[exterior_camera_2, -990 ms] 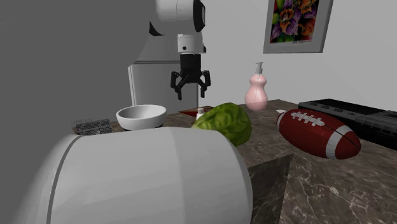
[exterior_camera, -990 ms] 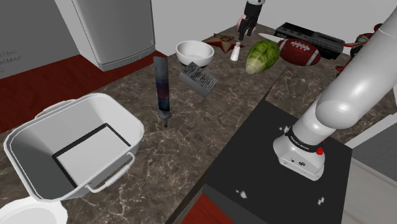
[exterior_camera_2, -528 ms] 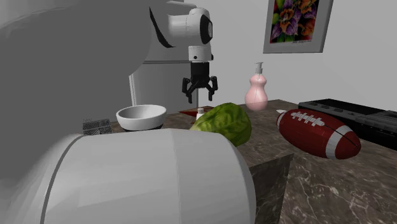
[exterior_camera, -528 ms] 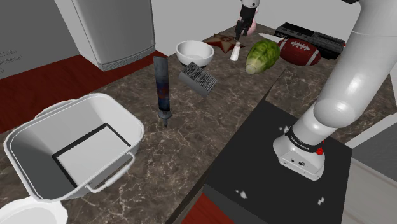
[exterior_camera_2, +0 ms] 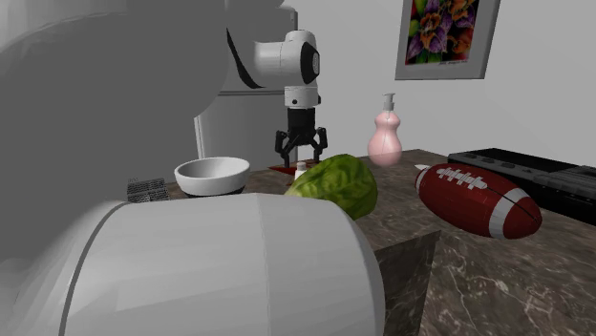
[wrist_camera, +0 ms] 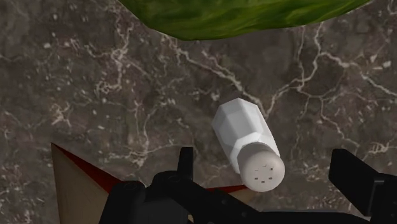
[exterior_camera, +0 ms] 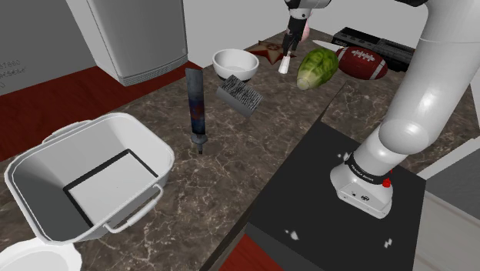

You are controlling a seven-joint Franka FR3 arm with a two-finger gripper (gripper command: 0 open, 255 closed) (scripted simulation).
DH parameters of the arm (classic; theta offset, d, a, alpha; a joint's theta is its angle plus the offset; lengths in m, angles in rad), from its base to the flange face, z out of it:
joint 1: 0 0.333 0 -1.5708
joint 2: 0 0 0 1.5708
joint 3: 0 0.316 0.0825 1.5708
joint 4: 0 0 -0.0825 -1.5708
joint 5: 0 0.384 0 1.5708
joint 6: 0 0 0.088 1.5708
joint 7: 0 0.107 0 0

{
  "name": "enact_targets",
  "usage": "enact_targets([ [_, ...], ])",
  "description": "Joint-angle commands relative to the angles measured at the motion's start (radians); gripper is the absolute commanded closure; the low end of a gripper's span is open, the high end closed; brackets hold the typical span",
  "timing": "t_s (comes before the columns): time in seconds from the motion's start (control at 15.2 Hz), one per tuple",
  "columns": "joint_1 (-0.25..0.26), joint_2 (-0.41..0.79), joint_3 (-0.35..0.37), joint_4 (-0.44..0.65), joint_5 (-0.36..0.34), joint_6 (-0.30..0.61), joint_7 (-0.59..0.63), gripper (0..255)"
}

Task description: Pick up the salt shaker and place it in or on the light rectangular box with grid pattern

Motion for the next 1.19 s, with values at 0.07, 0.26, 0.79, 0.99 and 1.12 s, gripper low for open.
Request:
enact_targets([
  [0.07, 0.0, 0.002, 0.0, -0.002, 0.001, 0.004, 0.0, 0],
  [0.26, 0.0, 0.002, 0.0, -0.002, 0.001, 0.004, 0.0, 0],
  [0.79, 0.0, 0.002, 0.0, -0.002, 0.001, 0.004, 0.0, 255],
  [0.99, 0.0, 0.002, 0.0, -0.002, 0.001, 0.004, 0.0, 255],
  [1.12, 0.001, -0.009, -0.002, 0.011, -0.005, -0.019, 0.003, 255],
])
